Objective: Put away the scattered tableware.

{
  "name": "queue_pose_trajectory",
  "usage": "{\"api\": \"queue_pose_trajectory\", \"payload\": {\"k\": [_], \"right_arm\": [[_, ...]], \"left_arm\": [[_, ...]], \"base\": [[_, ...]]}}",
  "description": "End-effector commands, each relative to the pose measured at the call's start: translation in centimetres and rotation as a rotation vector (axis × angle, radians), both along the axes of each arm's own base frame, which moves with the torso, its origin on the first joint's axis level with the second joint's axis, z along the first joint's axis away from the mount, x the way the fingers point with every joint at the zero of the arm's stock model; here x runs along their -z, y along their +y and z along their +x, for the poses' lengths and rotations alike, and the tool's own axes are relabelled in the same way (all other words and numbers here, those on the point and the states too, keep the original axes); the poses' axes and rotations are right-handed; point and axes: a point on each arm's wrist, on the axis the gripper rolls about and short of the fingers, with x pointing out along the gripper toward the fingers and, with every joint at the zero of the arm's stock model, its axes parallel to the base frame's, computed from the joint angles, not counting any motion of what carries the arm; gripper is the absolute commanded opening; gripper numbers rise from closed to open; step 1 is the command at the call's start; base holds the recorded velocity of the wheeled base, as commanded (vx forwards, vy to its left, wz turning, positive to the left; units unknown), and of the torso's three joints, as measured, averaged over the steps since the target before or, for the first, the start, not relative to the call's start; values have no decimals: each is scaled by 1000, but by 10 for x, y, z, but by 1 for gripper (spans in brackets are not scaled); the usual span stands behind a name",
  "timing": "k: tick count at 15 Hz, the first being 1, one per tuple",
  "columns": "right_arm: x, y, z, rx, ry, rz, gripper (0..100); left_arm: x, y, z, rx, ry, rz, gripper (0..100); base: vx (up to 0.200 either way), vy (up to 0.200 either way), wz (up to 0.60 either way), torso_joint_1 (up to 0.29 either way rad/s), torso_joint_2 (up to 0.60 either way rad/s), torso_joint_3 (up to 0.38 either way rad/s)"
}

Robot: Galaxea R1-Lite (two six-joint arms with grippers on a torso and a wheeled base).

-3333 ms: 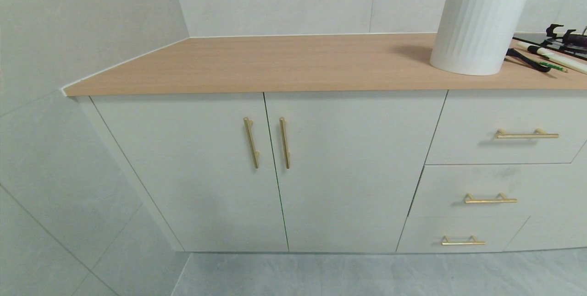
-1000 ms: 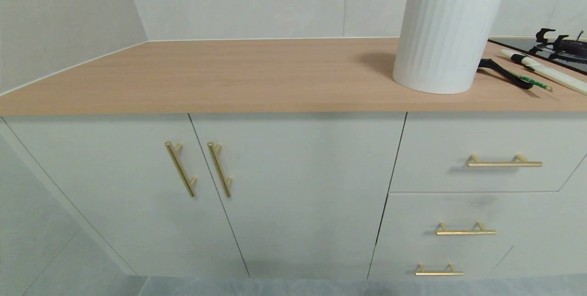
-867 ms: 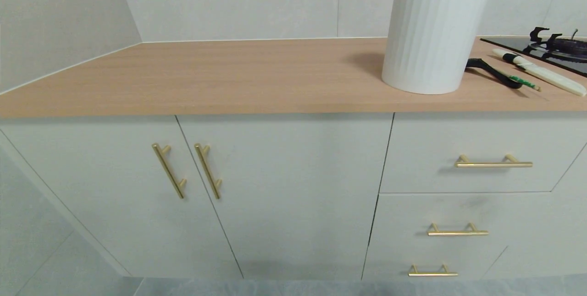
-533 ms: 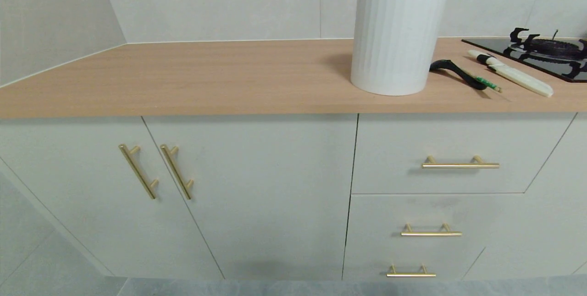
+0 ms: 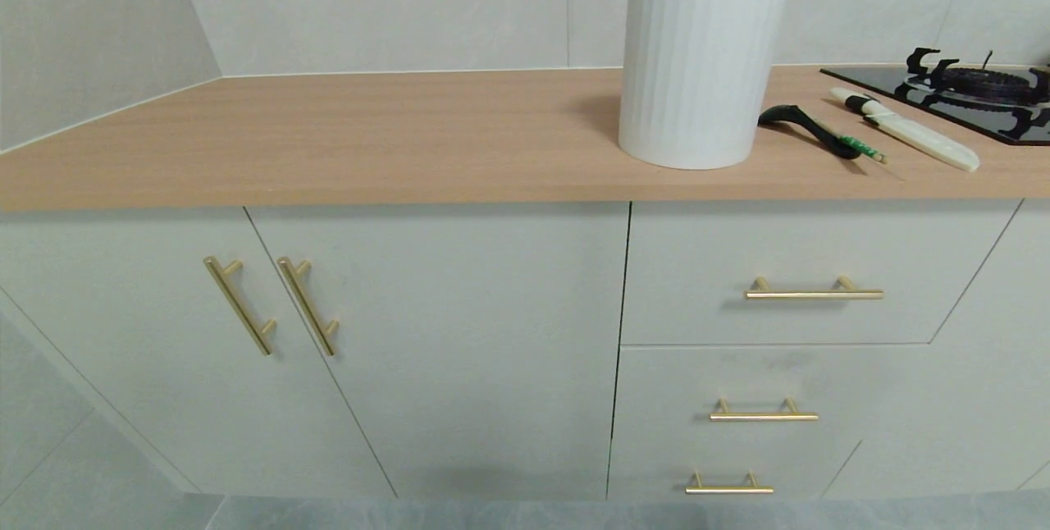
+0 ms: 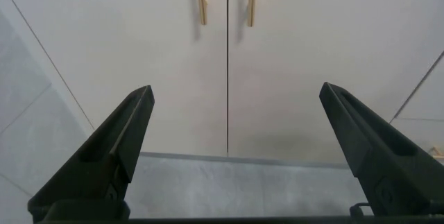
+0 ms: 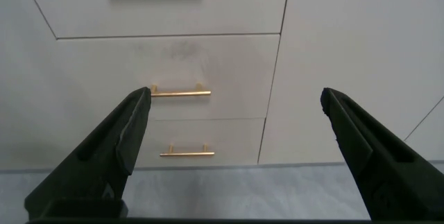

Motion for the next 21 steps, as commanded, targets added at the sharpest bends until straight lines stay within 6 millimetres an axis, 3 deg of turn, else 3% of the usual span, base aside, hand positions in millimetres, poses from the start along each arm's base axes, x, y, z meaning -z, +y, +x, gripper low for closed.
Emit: {"api": "queue_pose_trajectory", "payload": {"k": [1,7,9,10,11,12,13,15,17,18,19,20,21], "right_arm": [[0,0,0,0,2,0,100],[-1,0,0,4,-6,0,100],[-33,0,-9,-1,-121,34,100],[-67,-1,-14,-52,-141,83,100],[-74,0,-3,-93,-32,57,100],[-77,1,10,-112,79,40,100],[-77,2,37,-114,258,15,100],[-83,6,79,-140,453,1,100],[-84,15,140,-170,679,-17,100],[-79,18,168,-171,760,-19,100],[-76,20,181,-175,788,-22,100],[-63,25,216,-180,846,-23,100],[-53,28,234,-180,864,-26,100]], "left_arm": [[0,0,0,-1,-1,-3,100],[0,0,0,-1,-1,-3,100],[0,0,0,-1,-1,-3,100],[0,0,0,-1,-1,-3,100],[0,0,0,-1,-1,-3,100],[0,0,0,-1,-1,-3,100],[0,0,0,-1,-1,-3,100],[0,0,0,-1,-1,-3,100],[0,0,0,-1,-1,-3,100],[0,0,0,-1,-1,-3,100],[0,0,0,-1,-1,-3,100],[0,0,0,-1,-1,-3,100],[0,0,0,-1,-1,-3,100]], "base": [[-200,0,0,22,2,-7],[0,0,0,0,0,0],[0,0,0,0,0,0],[0,0,0,0,0,0],[0,0,0,0,0,0],[0,0,0,0,0,0],[0,0,0,0,0,0],[0,0,0,0,0,0],[0,0,0,0,0,0],[0,0,0,0,0,0],[0,0,0,0,0,0],[0,0,0,0,0,0],[0,0,0,0,0,0]]}}
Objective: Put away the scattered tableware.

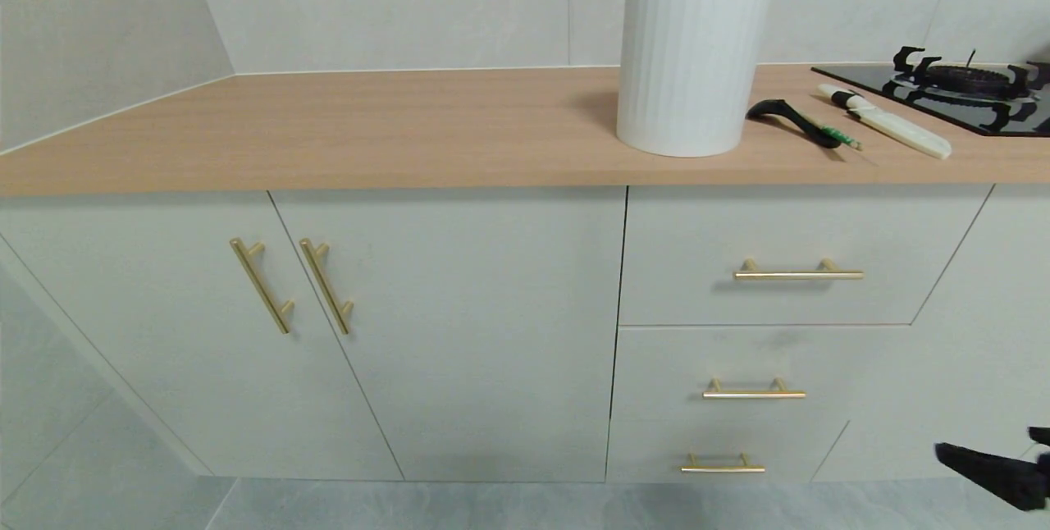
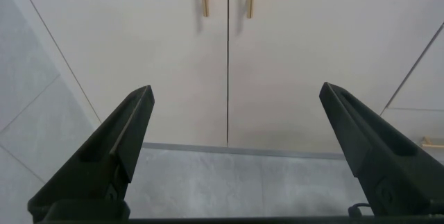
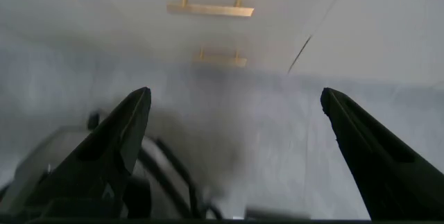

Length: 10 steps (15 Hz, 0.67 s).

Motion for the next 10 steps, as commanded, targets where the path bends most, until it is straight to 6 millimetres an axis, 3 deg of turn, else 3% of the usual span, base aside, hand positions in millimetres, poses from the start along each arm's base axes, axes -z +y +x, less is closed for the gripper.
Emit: {"api": "queue_pose_trajectory", "payload": {"k": [1,5,10], "right_arm": [[50,18,112,-36,236,-29,100],[98,25,164,-34,188,-32,100],[136,42,182,-23,137,-75,100]], "left_arm": [[0,0,0,-1,0,0,100],[0,0,0,-1,0,0,100],[0,0,0,-1,0,0,100]], "base": [[0,0,0,0,0,0],[0,0,0,0,0,0],[0,0,0,0,0,0]]}}
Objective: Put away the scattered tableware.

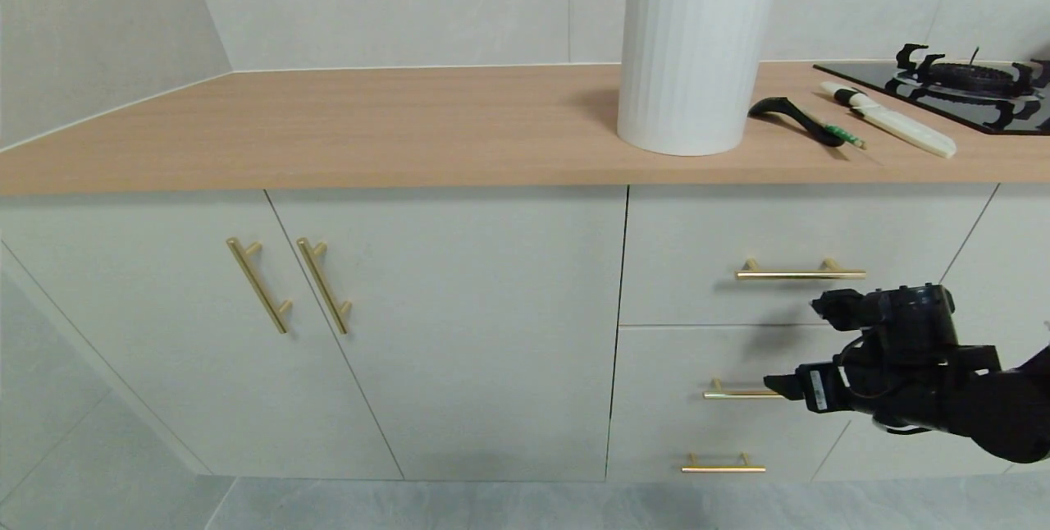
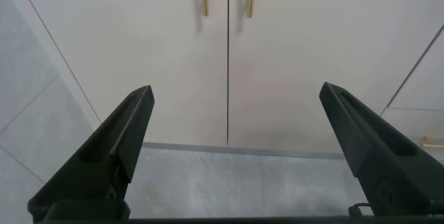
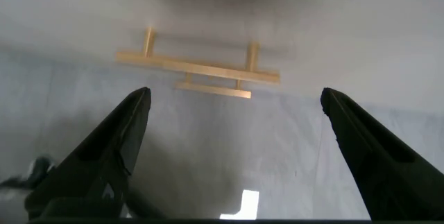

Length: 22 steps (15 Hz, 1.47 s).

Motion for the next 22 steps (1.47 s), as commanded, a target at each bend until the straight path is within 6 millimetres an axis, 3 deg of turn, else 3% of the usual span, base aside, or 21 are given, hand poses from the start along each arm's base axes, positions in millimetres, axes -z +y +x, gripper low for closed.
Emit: {"api": "queue_pose_trajectory", "payload": {"k": [1,12,22], "right_arm": [[36,11,3,-8,61,-32,100],[69,15,25,103,-131,-18,100],[80,18,32,137,-123,-51,100]], "left_arm": [[0,0,0,-1,0,0,100],[0,0,0,-1,0,0,100],[0,0,0,-1,0,0,100]], "base": [[0,0,0,0,0,0],[0,0,0,0,0,0],[0,0,0,0,0,0]]}}
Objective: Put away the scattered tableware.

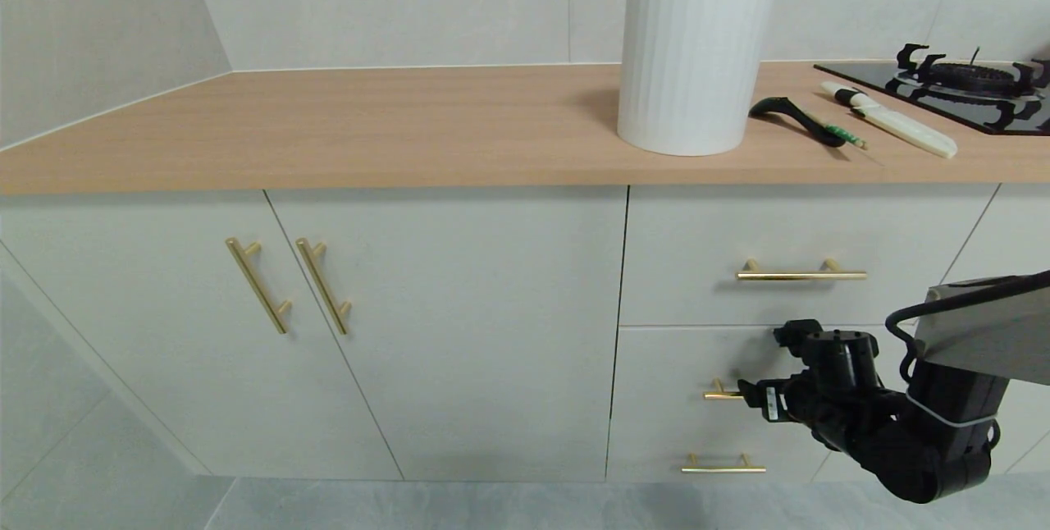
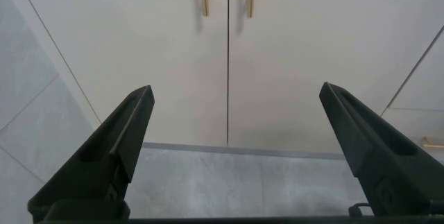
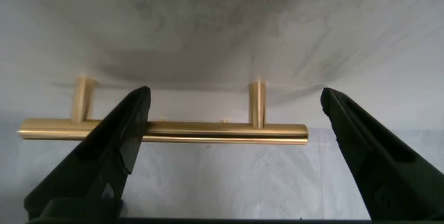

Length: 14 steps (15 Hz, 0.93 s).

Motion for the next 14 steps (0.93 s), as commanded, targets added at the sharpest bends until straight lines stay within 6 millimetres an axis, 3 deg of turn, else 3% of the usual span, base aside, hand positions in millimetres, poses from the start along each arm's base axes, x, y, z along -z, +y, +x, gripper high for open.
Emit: {"api": "queue_pose_trajectory", "payload": {"k": [1,6,9,11,14], "right_arm": [[1,0,-1,-1,8,-3,100],[4,-1,-7,-3,64,-17,100],[-6,-2,-16,-12,127,-32,100],[-33,-3,-26,-33,162,-47,100],[-150,-2,-86,-165,150,12,100]], "left_arm": [[0,0,0,-1,0,0,100],[0,0,0,-1,0,0,100],[0,0,0,-1,0,0,100],[0,0,0,-1,0,0,100],[0,0,0,-1,0,0,100]], "base": [[0,0,0,0,0,0],[0,0,0,0,0,0],[0,0,0,0,0,0],[0,0,0,0,0,0],[0,0,0,0,0,0]]}}
